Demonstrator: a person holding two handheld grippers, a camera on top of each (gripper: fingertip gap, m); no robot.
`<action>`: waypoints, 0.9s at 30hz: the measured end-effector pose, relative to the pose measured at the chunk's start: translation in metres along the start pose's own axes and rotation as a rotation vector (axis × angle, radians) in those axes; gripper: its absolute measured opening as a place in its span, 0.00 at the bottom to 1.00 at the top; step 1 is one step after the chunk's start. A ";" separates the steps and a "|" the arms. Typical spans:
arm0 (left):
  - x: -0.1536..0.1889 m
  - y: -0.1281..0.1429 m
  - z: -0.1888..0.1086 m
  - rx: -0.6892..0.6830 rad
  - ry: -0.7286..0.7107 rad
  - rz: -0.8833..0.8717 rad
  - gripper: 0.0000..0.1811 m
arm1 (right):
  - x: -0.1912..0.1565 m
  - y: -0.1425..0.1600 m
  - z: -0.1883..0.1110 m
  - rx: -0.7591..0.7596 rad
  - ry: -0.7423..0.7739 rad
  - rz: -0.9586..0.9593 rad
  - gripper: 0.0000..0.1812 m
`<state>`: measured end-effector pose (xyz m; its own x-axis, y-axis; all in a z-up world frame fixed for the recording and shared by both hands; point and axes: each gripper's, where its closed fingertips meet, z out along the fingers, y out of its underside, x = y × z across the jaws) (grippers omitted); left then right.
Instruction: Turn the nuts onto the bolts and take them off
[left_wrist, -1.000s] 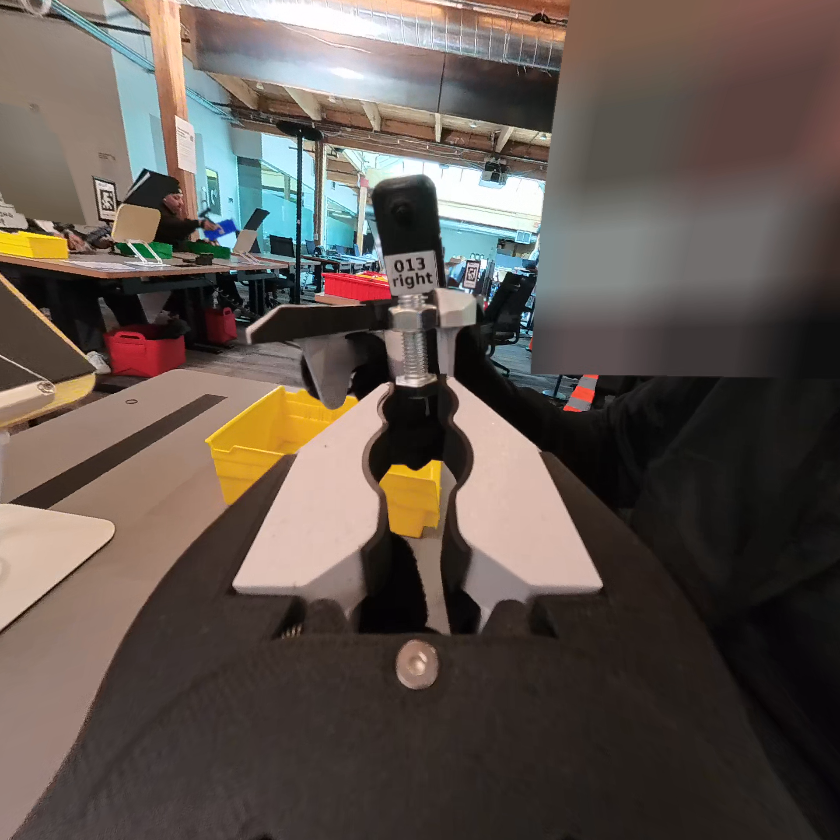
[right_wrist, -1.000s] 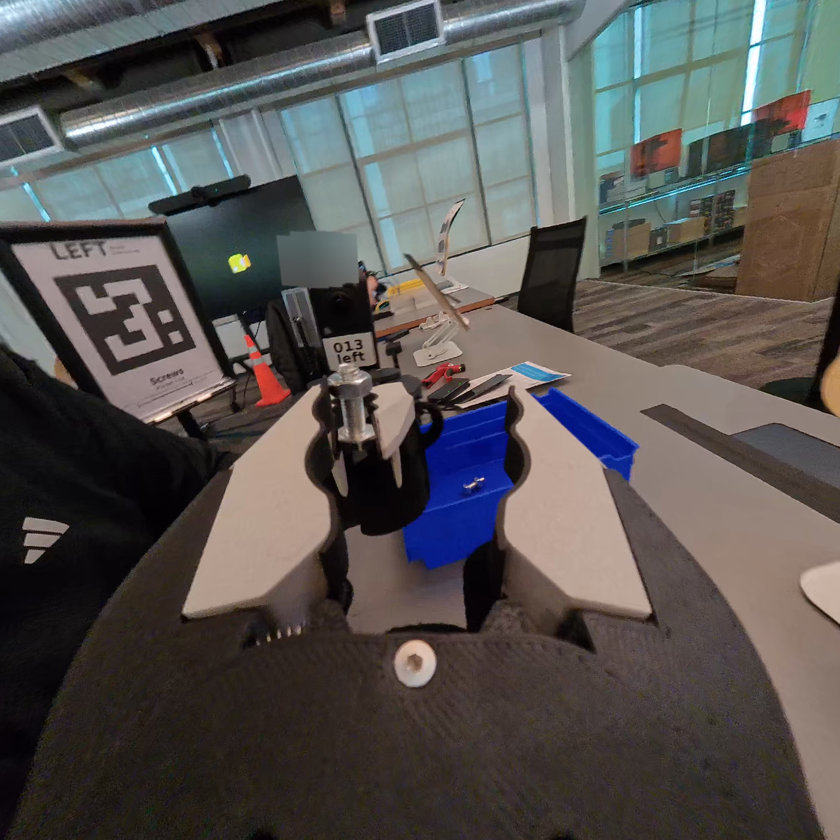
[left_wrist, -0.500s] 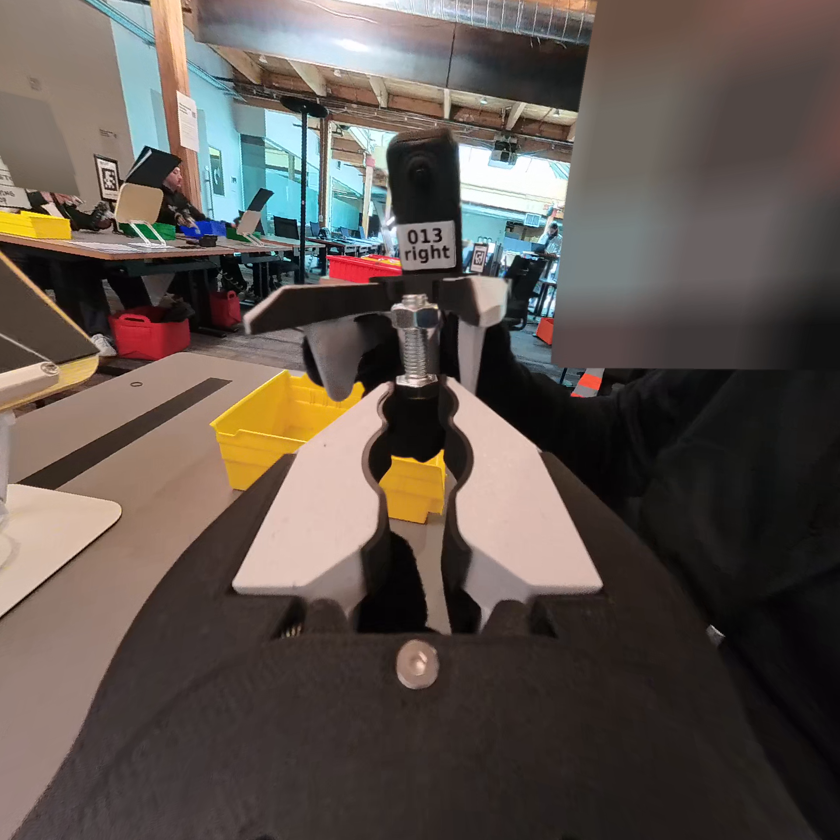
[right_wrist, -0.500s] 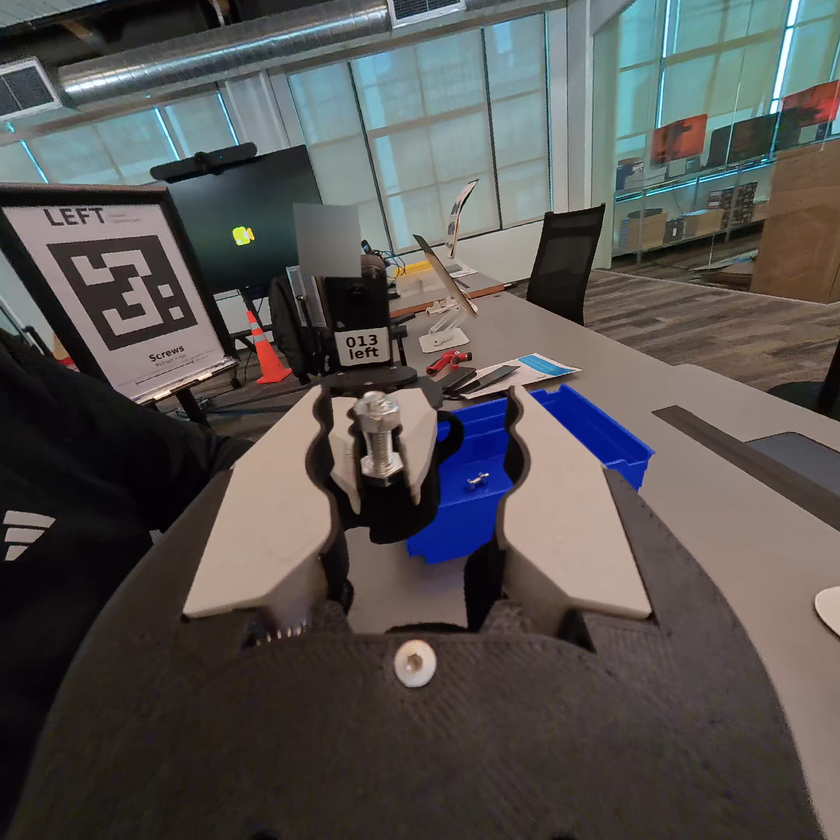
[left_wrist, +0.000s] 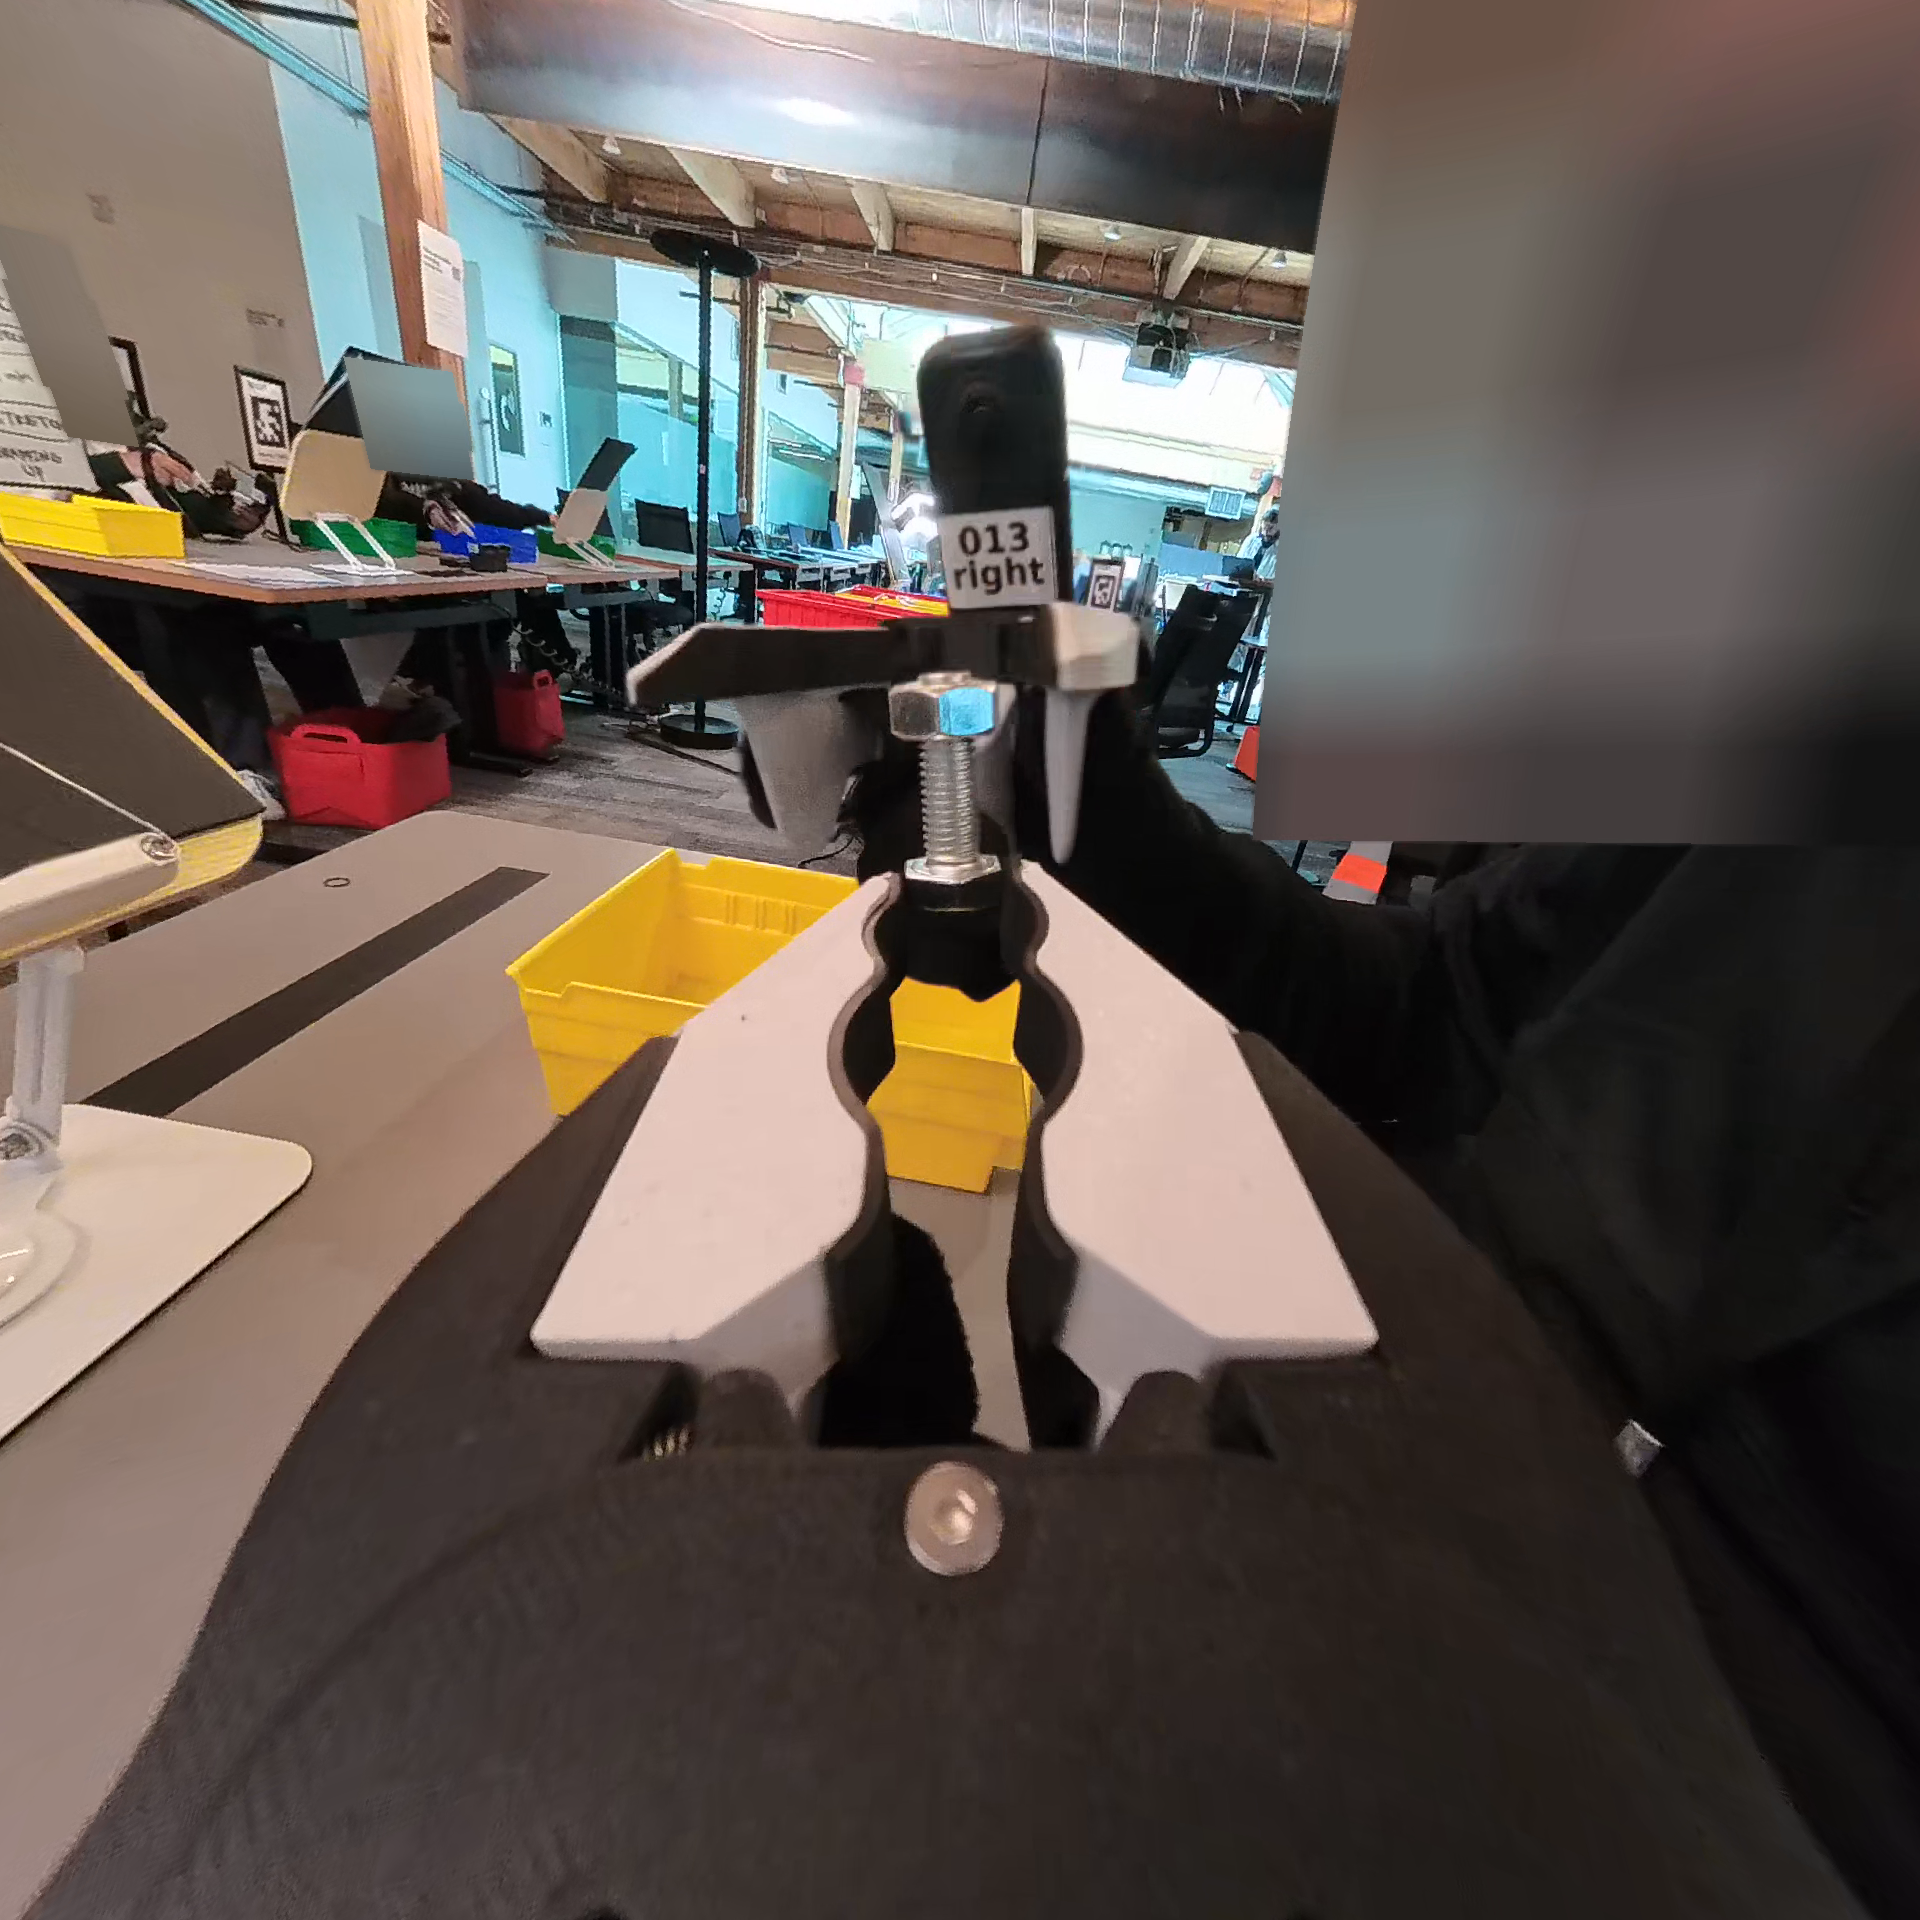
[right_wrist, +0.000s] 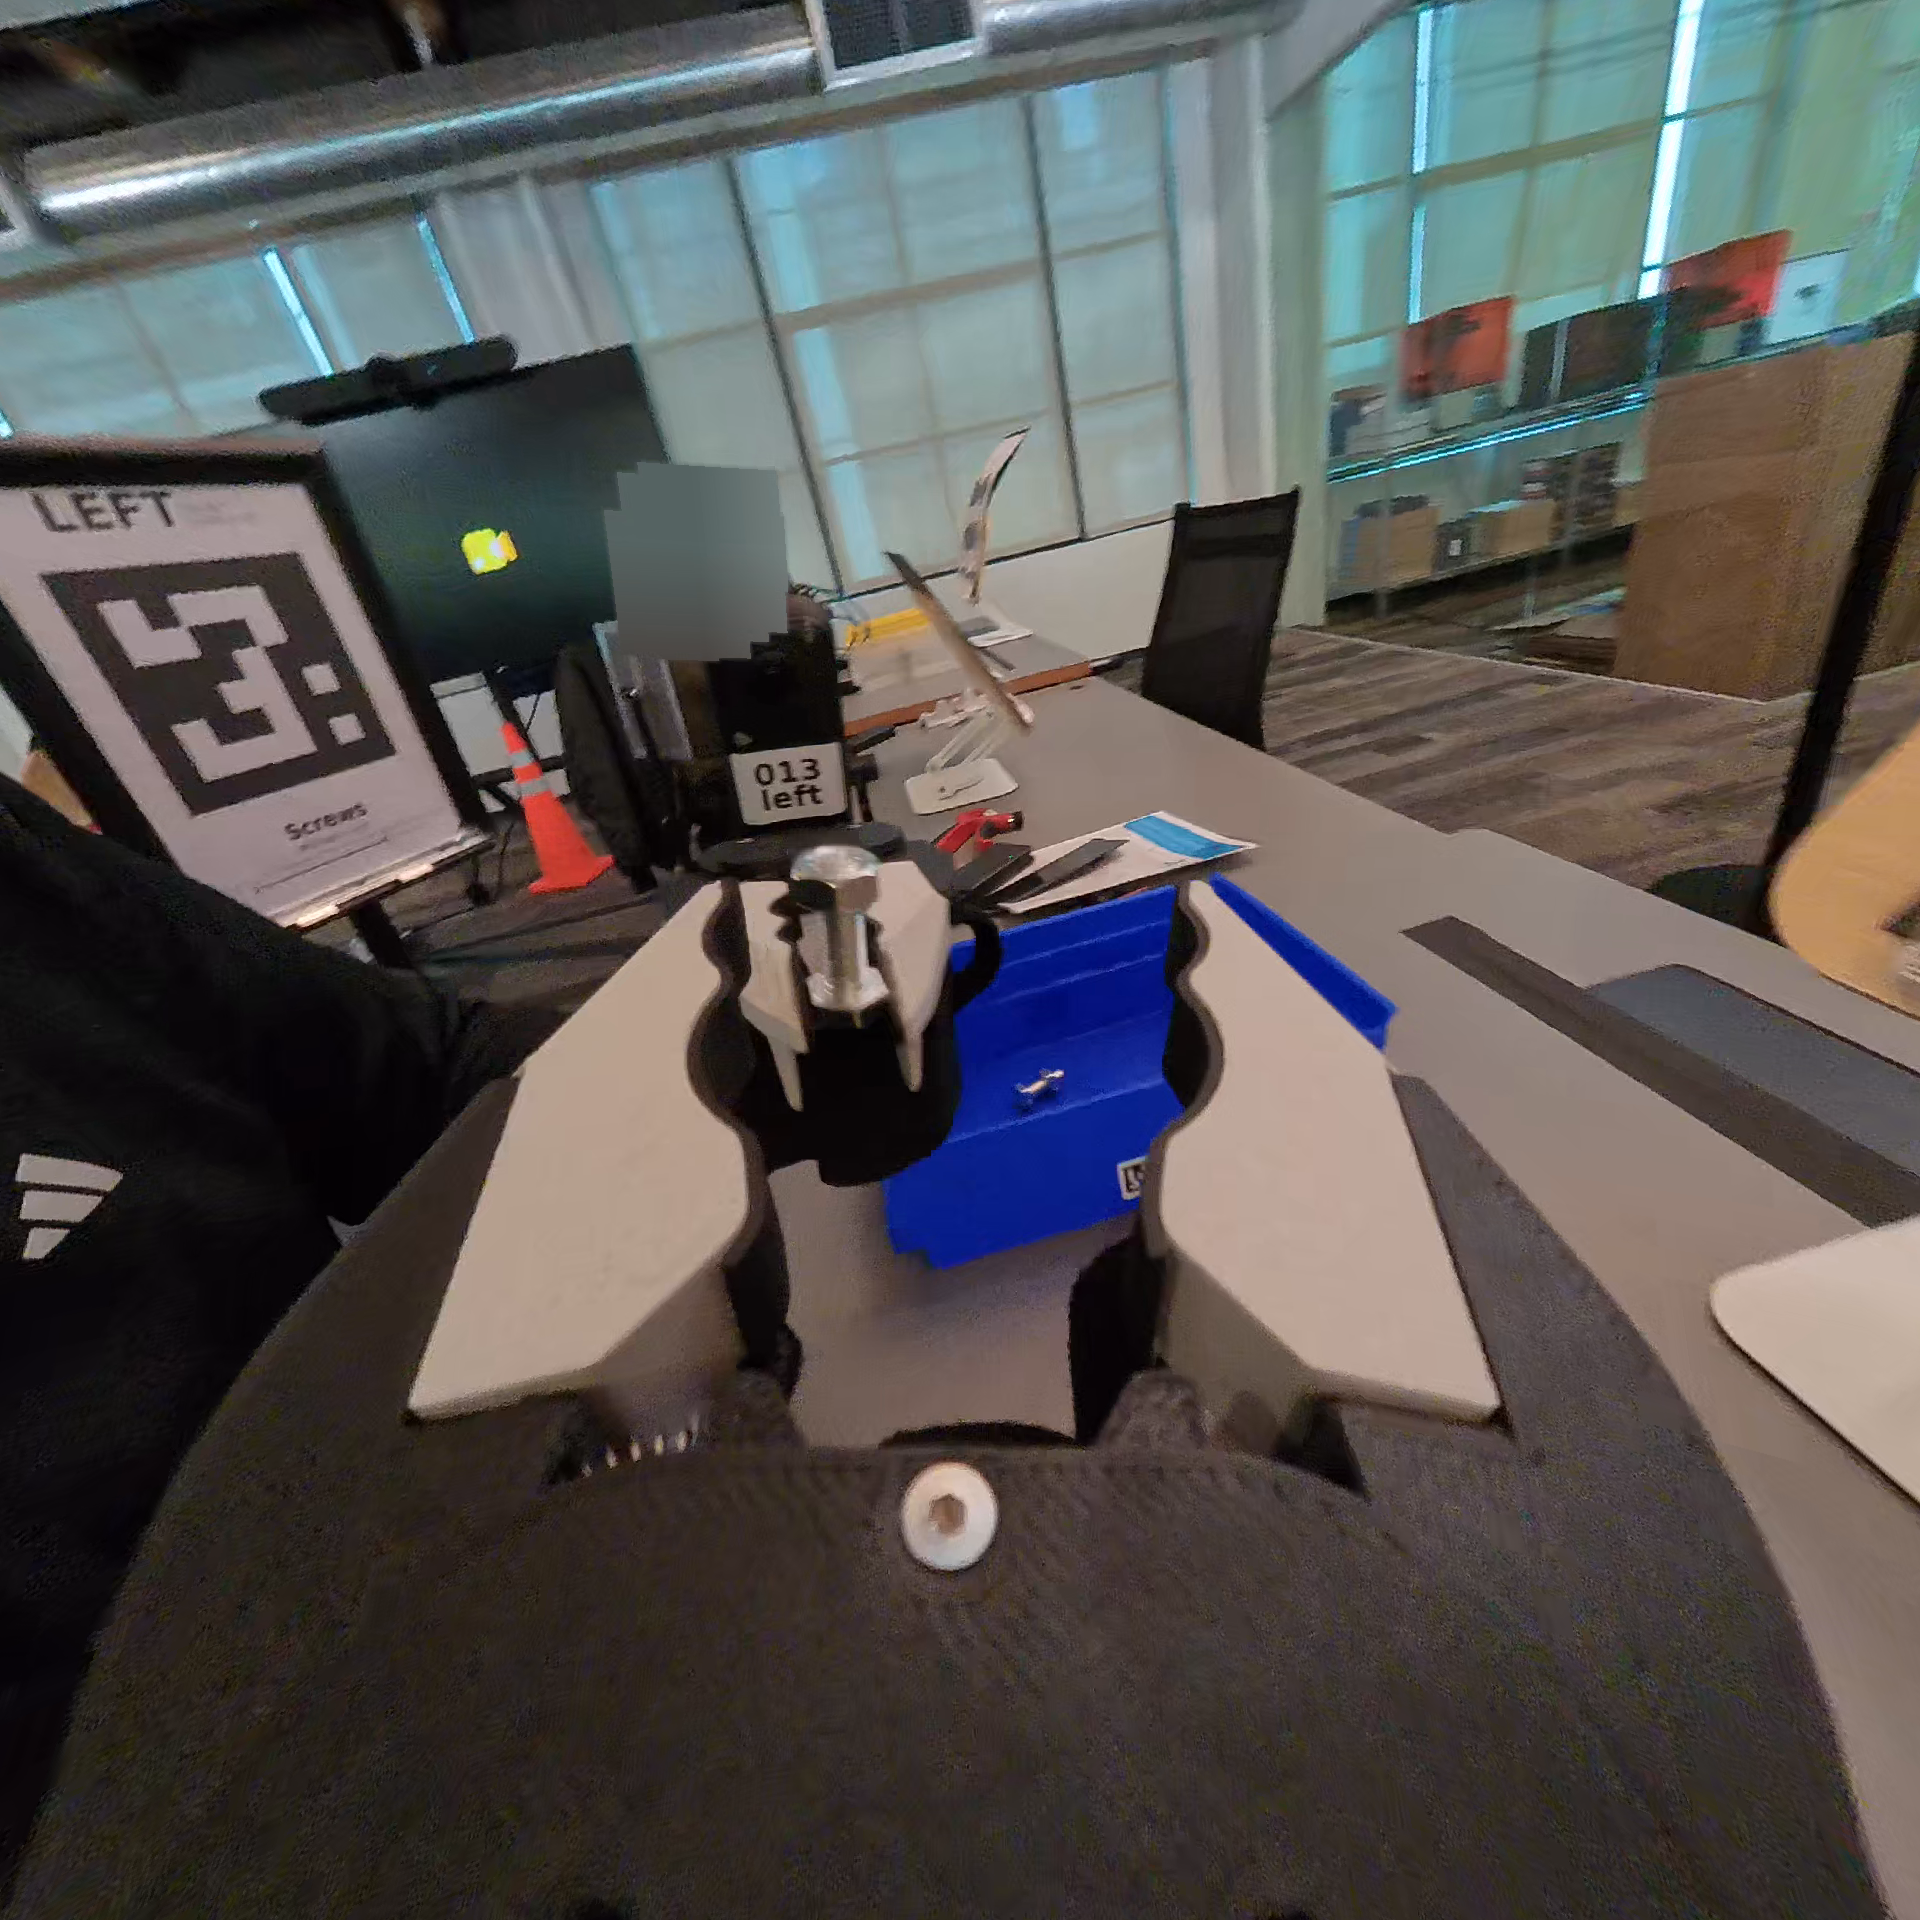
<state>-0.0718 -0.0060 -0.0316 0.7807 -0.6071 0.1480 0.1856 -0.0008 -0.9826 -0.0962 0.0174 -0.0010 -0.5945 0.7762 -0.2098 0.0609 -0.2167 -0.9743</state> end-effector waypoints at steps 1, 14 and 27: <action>0.001 0.000 0.000 -0.001 0.001 0.002 0.08 | -0.006 0.002 0.008 -0.008 -0.021 -0.005 0.44; 0.005 -0.013 -0.006 0.026 0.000 0.057 0.08 | 0.040 -0.011 -0.039 0.063 0.121 0.087 0.37; 0.008 -0.006 0.000 -0.002 -0.007 0.066 0.08 | -0.005 -0.001 0.015 0.005 -0.034 0.021 0.45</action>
<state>-0.0674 -0.0109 -0.0244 0.7952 -0.6005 0.0838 0.1327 0.0374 -0.9905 -0.1059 0.0047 0.0019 -0.6202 0.7507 -0.2277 0.0696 -0.2364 -0.9692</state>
